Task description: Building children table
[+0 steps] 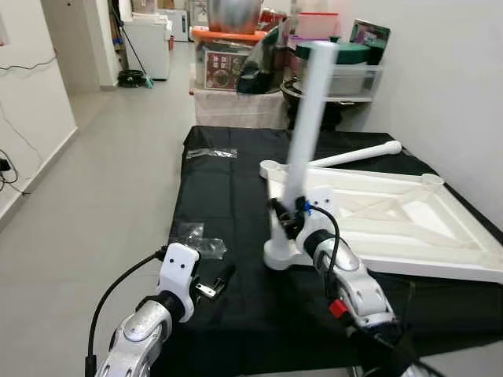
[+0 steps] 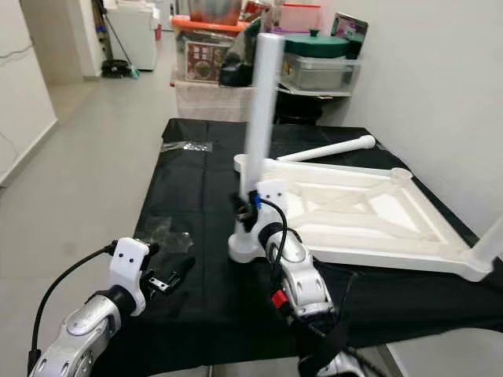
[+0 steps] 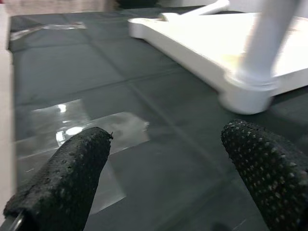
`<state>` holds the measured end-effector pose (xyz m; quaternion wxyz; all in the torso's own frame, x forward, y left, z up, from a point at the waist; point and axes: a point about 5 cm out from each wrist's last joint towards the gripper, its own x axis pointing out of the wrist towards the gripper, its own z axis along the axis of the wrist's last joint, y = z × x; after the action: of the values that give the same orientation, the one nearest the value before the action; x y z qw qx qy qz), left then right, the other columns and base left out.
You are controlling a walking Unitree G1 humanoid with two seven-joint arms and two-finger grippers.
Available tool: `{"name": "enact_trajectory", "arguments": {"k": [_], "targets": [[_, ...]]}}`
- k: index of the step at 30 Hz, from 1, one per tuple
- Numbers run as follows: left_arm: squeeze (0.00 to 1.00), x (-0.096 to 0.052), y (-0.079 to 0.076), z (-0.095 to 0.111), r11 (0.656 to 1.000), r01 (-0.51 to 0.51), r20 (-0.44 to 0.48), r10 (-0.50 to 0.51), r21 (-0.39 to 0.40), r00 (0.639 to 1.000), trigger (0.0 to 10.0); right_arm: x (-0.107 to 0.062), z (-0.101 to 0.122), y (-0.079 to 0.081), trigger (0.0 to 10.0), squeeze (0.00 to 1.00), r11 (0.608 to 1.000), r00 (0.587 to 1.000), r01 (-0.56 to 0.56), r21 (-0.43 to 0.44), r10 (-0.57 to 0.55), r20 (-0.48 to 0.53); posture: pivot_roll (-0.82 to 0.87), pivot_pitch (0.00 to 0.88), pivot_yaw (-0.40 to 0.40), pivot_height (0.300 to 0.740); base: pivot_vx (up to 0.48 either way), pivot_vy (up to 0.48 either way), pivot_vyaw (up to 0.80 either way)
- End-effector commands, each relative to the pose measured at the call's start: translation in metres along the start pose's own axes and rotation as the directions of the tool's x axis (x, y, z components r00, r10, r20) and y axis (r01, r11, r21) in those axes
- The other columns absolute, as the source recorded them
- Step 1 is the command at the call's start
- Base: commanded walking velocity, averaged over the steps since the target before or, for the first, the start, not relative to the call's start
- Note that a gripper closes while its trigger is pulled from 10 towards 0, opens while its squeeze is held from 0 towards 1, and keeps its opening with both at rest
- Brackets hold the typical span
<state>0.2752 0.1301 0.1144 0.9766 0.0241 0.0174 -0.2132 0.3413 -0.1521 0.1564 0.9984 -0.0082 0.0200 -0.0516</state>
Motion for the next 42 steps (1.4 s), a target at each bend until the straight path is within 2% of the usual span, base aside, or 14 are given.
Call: {"name": "enact_trajectory", "arguments": {"k": [1, 8, 13, 14, 19, 20, 27, 28, 31, 34, 38, 39, 41, 42], "targets": [[0.00, 0.000, 0.000, -0.003, 1.000, -0.001, -0.013, 0.001, 0.004, 1.000, 10.0, -0.013, -0.033, -0.044, 0.0, 0.00, 0.951, 0.944, 0.282, -0.126, -0.299, -0.142, 0.10, 0.000, -0.096, 0.740, 0.000, 0.000, 0.00], [0.00, 0.001, -0.003, -0.004, 1.000, 0.007, -0.015, -0.007, 0.002, 1.000, 10.0, -0.019, -0.021, -0.044, 0.0, 0.00, 0.909, 0.904, 0.406, -0.100, -0.415, -0.107, 0.09, 0.000, -0.092, 0.740, 0.000, 0.000, 0.00], [0.00, 0.002, -0.001, -0.002, 1.000, 0.004, -0.009, -0.004, 0.004, 1.000, 10.0, -0.010, -0.014, -0.032, 0.0, 0.00, 0.926, 0.919, 0.371, -0.066, -0.376, -0.114, 0.09, 0.000, -0.095, 0.740, 0.000, 0.000, 0.00], [0.00, 0.001, -0.001, -0.002, 1.000, 0.003, -0.008, -0.003, 0.004, 1.000, 10.0, -0.008, -0.014, -0.028, 10.0, 0.00, 0.936, 0.929, 0.345, -0.062, -0.350, -0.123, 0.09, 0.000, -0.095, 0.740, 0.000, 0.000, 0.00], [0.00, 0.000, -0.001, -0.003, 1.000, 0.002, -0.009, -0.002, 0.002, 1.000, 10.0, -0.003, -0.011, -0.011, 10.0, 0.00, 0.984, 0.977, 0.177, -0.009, -0.177, -0.123, 0.09, 0.000, -0.094, 0.740, 0.000, 0.000, 0.00], [0.00, -0.001, -0.002, -0.003, 1.000, 0.003, -0.010, -0.003, 0.001, 1.000, 10.0, -0.002, -0.005, -0.015, 10.0, 1.00, 0.988, 0.986, 0.151, 0.029, -0.148, -0.080, 0.09, 0.000, -0.093, 0.740, 0.000, 0.000, 0.00], [0.00, -0.001, -0.002, -0.003, 1.000, 0.005, -0.009, -0.005, 0.000, 1.000, 10.0, 0.008, 0.002, -0.027, 10.0, 1.00, 0.998, 0.997, 0.059, 0.019, -0.058, -0.053, 0.09, 0.000, -0.091, 0.740, 0.000, 0.000, 0.00], [0.00, -0.001, -0.002, -0.003, 1.000, 0.004, -0.009, -0.004, 0.001, 1.000, 10.0, 0.012, 0.010, -0.028, 10.0, 0.00, 0.999, 0.999, -0.040, 0.006, 0.040, -0.005, 0.09, 0.000, -0.090, 0.740, 0.000, 0.000, 0.00], [0.00, -0.001, -0.001, -0.003, 1.000, 0.004, -0.009, -0.004, 0.002, 1.000, 10.0, 0.015, 0.015, -0.028, 10.0, 0.00, 0.994, 0.994, -0.109, -0.008, 0.109, 0.026, 0.09, 0.000, -0.090, 0.740, 0.000, 0.000, 0.00], [0.00, 0.000, -0.001, -0.002, 1.000, 0.008, -0.008, -0.008, 0.004, 1.000, 10.0, 0.016, 0.037, -0.026, 10.0, 0.00, 0.887, 0.878, -0.460, -0.047, 0.462, 0.125, 0.09, 0.000, -0.089, 0.740, 0.000, 0.000, 0.00], [0.00, 0.001, 0.000, -0.002, 1.000, 0.007, -0.008, -0.007, 0.007, 1.000, 10.0, 0.013, 0.047, -0.020, 10.0, 0.00, 0.793, 0.779, -0.601, -0.105, 0.610, 0.145, 0.10, 0.000, -0.091, 0.740, 0.000, 0.000, 0.00], [0.00, 0.001, 0.000, -0.002, 1.000, 0.005, -0.008, -0.005, 0.008, 1.000, 10.0, 0.012, 0.047, -0.017, 8.9, 0.00, 0.752, 0.741, -0.647, -0.125, 0.659, 0.133, 0.10, 0.000, -0.093, 0.740, 0.000, 0.000, 0.00], [0.00, 0.001, 0.000, -0.002, 1.000, 0.005, -0.008, -0.005, 0.008, 1.000, 10.0, 0.012, 0.047, -0.017, 8.9, 0.00, 0.752, 0.741, -0.647, -0.125, 0.659, 0.133, 0.10, 0.000, -0.093, 0.740, 0.000, 0.000, 0.00], [0.00, 0.001, 0.000, -0.002, 1.000, 0.004, -0.008, -0.004, 0.008, 1.000, 10.0, 0.010, 0.045, -0.015, 5.5, 0.00, 0.713, 0.704, -0.686, -0.144, 0.701, 0.115, 0.11, 0.000, -0.097, 0.740, 0.000, 0.000, 0.00]]}}
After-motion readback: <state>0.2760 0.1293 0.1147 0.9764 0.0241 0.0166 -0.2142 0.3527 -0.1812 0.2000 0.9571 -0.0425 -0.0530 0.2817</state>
